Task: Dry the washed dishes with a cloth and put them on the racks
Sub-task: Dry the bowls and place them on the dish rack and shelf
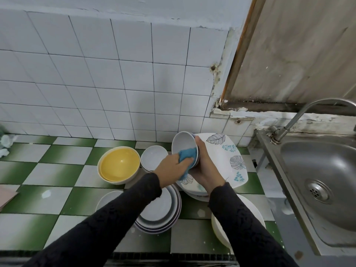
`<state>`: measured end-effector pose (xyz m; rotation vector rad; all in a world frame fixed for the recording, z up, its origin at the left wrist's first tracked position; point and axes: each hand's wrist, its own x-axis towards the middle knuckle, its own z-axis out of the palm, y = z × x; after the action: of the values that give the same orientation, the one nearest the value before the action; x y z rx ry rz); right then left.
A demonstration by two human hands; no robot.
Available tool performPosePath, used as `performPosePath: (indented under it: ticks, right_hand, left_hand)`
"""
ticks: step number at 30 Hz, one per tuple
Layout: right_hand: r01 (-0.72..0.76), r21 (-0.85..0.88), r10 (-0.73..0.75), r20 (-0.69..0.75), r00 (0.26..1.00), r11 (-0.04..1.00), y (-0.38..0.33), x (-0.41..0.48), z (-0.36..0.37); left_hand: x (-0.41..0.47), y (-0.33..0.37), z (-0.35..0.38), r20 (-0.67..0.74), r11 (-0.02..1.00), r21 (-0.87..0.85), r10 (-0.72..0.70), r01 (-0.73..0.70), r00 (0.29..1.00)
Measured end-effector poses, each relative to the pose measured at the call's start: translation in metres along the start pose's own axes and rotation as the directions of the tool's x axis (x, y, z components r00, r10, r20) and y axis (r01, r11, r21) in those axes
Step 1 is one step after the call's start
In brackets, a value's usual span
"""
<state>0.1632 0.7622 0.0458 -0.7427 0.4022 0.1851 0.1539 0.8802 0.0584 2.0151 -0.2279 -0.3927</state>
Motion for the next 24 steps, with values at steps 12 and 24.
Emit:
performPosePath:
  ticks: [12, 24]
  right_hand:
    - [-0.101, -0.041, 0.105, 0.135, 0.985, 0.994, -0.001, 0.001, 0.0]
    - [-0.247, 0.132, 0.24, 0.063, 0.969, 0.96, 0.006, -0.005, -0.007]
  left_hand:
    - [-0.005, 0.026, 0.014, -0.474, 0.683, -0.706, -0.259, -0.187, 0.842]
    - [0.025, -0.041, -0.017, 0.133, 0.404, 0.832, 0.521, -0.38, 0.843]
